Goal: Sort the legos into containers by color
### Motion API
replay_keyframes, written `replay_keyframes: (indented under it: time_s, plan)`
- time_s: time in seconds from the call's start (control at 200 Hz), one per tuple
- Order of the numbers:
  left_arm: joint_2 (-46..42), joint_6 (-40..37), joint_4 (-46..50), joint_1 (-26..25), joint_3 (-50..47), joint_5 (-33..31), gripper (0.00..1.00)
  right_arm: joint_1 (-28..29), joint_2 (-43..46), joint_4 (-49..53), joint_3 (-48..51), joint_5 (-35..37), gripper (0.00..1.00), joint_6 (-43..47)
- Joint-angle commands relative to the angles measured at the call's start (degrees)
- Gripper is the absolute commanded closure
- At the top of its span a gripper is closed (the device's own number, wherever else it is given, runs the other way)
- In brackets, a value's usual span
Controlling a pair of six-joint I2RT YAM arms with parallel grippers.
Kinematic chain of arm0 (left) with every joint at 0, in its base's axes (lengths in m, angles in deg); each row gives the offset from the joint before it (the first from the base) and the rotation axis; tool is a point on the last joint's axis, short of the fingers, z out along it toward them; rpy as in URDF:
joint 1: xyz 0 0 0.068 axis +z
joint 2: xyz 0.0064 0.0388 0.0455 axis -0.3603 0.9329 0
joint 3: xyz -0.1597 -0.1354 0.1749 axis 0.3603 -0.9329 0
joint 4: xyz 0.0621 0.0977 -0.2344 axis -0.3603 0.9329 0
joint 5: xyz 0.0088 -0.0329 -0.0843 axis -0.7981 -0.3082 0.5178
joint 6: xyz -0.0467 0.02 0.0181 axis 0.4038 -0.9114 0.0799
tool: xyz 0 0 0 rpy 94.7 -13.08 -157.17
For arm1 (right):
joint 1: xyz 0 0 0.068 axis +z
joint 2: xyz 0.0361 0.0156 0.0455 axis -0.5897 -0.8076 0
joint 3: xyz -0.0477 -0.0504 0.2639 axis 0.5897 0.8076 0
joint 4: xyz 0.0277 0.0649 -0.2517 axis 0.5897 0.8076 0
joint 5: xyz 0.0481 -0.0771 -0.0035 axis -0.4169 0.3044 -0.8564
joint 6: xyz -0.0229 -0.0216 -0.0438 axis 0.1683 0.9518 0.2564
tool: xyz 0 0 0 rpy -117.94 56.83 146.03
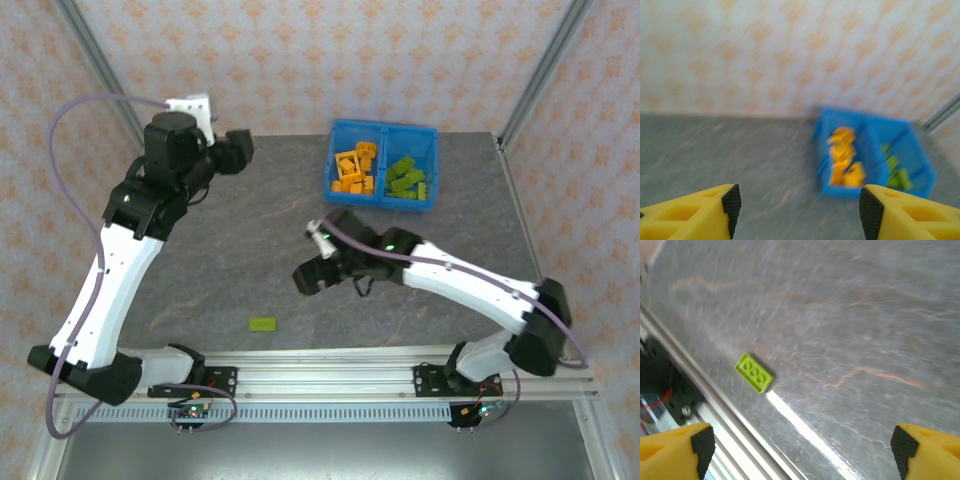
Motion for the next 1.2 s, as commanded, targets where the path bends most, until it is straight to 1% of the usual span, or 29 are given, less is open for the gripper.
replay_keyframes:
  time_s: [0.0, 0.025, 0.045, 0.09, 0.135, 0.22, 0.305, 0.415, 0.52, 0.561, 0.676, 0.721, 0.811, 0.906, 0.996, 1.091, 1.191]
  plan:
    - [-2.53, -0.83, 12.18, 3.5, -9.56, 1.5, 0.31, 4.97, -7.41, 0.85, -4.32, -1.42, 0.08, 9.75]
    - [-3.86, -0.78, 13.44, 4.63, -11.36, 1.69, 0.28, 5.91, -9.18, 0.39, -4.98, -1.86, 0.08, 10.42]
    - [-4.92, -0.66, 14.39, 5.44, -12.64, 1.76, 0.19, 6.6, -10.54, -0.06, -5.45, -2.17, 0.08, 10.96]
    - [-6.69, -0.59, 16.48, 7.11, -15.53, 2.57, 0.07, 7.98, -13.39, -0.74, -6.74, -2.72, 0.08, 12.02]
    - [-7.8, -0.32, 18.66, 8.73, -17.77, 3.93, 0.0, 9.09, -16.13, -1.67, -7.78, -3.09, 0.08, 12.86]
    - [-9.04, 0.69, 21.11, 10.93, -21.71, 5.63, 0.0, 10.18, -20.67, -3.43, -9.49, -3.35, 0.08, 13.27]
    - [-9.82, 1.49, 19.56, 12.65, -26.61, 6.59, 0.0, 10.93, -24.35, -4.5, -10.33, -3.55, 0.09, 14.37]
    - [-8.94, 2.5, 17.64, 14.55, -30.23, 9.59, 0.0, 12.14, -27.91, -4.53, -11.62, -0.59, 0.09, 15.84]
    - [-7.62, 3.53, 15.41, 14.8, -32.2, 12.02, 0.0, 12.53, -29.43, -6.15, -11.47, 1.97, 0.11, 16.34]
    - [-7.23, 3.64, 14.89, 14.8, -32.54, 12.58, 0.0, 12.7, -29.88, -6.39, -11.47, 2.74, 0.14, 16.56]
    - [-6.5, 3.33, 13.85, 14.8, -33.18, 12.66, 0.0, 13.23, -31.75, -5.89, -12.26, 5.8, 0.26, 17.5]
    - [-6.16, 3.07, 13.56, 14.8, -33.49, 12.34, 0.0, 13.48, -32.9, -4.79, -13.05, 6.51, 0.28, 18.08]
    - [-5.35, 2.96, 13.31, 14.86, -33.96, 11.28, 0.0, 14.72, -34.95, -3.28, -14.02, 8.19, 0.3, 19.42]
    - [-4.6, 3.46, 12.97, 14.88, -34.42, 11.52, 0.0, 15.65, -36.56, -2.6, -14.79, 8.98, 0.31, 19.73]
    - [-4.38, 3.83, 12.44, 14.88, -34.79, 11.65, 0.0, 15.7, -37.81, -2.0, -15.26, 9.73, 0.36, 18.68]
    - [-4.55, 4.31, 12.09, 14.89, -35.04, 11.52, 0.0, 15.76, -38.19, -1.82, -14.48, 13.66, 0.45, 18.13]
    - [-4.73, 4.67, 11.91, 14.9, -35.09, 11.92, 0.0, 15.7, -37.33, -2.26, -12.75, 17.56, 0.6, 18.12]
